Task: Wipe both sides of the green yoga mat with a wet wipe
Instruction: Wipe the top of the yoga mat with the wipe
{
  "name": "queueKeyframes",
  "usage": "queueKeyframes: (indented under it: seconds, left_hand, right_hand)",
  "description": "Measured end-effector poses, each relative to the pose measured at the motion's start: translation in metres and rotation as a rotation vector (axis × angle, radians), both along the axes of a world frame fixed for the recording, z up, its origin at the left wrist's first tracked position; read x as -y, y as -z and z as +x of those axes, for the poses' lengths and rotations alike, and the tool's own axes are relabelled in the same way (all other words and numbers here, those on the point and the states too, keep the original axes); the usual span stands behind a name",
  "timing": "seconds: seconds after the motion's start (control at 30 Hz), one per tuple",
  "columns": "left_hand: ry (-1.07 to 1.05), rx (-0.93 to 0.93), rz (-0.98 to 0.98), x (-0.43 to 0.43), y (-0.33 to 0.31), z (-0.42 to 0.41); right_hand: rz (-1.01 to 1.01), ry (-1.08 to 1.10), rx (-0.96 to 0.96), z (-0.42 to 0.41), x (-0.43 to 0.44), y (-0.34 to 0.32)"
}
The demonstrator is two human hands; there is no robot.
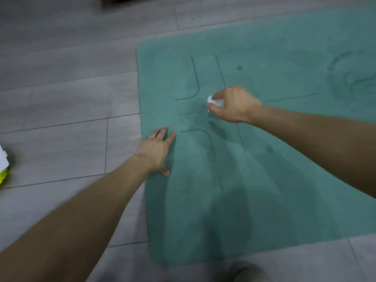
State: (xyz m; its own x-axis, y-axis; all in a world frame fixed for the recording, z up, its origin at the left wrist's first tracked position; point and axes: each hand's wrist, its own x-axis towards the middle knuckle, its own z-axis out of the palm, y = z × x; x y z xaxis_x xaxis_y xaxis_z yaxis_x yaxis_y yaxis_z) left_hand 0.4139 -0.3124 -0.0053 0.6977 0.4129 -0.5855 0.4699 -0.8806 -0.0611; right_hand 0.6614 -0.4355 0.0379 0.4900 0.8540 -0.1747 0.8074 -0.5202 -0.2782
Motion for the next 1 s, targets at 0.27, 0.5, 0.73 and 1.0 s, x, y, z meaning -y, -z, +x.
queueKeyframes:
  seconds: [0.27,0.5,0.73,1.0]
  left_hand:
    - [0.058,-0.004,0.013,-0.007,-0.003,-0.003]
    - [0.144,0.032,0.064,-0.009,-0.009,-0.002]
    - [0.33,0.015,0.146,-0.016,-0.022,-0.001]
    - [0.417,0.028,0.074,-0.047,-0.018,-0.003]
  right_hand:
    - [0.102,-0.089,0.009,0.036,-0.008,0.08]
    - [0.266,0.038,-0.06,0.002,-0.018,0.134]
    - [0.272,-0.352,-0.2,-0.14,0.035,0.13]
    - [0.133,-0.031,-0.05,-0.054,0.038,0.119]
